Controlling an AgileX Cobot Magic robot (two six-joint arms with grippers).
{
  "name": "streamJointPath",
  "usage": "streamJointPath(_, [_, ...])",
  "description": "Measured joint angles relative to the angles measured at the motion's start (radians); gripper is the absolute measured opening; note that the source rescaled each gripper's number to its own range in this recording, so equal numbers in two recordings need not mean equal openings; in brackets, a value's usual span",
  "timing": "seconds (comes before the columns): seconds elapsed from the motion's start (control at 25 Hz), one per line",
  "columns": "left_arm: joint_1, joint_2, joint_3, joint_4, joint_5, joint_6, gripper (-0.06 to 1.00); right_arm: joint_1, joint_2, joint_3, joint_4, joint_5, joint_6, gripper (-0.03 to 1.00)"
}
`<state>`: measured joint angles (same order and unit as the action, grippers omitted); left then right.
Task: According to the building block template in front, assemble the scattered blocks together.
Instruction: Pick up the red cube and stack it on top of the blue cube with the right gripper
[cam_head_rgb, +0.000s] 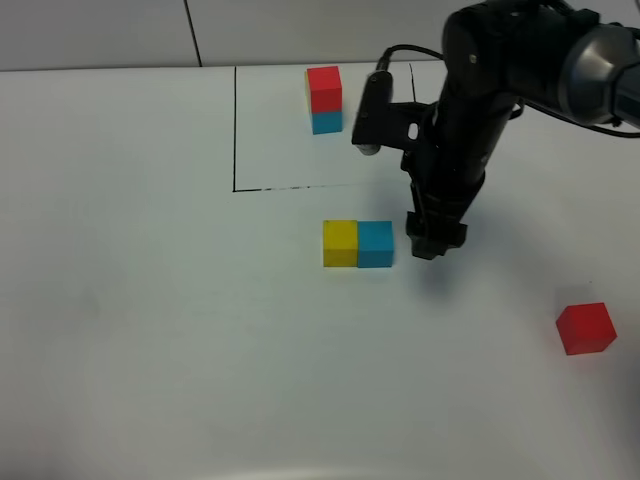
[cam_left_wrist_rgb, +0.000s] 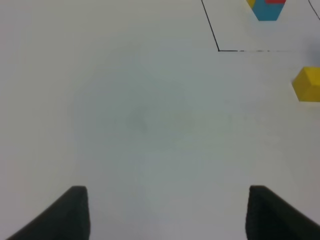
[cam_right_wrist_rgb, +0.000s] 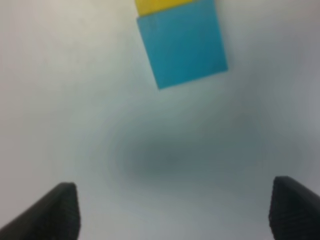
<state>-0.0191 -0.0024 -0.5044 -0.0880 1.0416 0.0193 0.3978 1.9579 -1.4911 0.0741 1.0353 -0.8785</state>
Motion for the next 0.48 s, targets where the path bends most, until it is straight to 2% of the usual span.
streamJointPath(0.24, [0.0, 0.0, 0.0, 0.0, 0.0, 0.0, 0.42, -0.036, -0.212, 0.283, -0.007, -0.191, 0.125, 0.64])
streamJointPath(0.48, [0.0, 0.0, 0.0, 0.0, 0.0, 0.0, 0.41, -0.042, -0.352, 0.469, -0.082, -0.236, 0.314, 0.77])
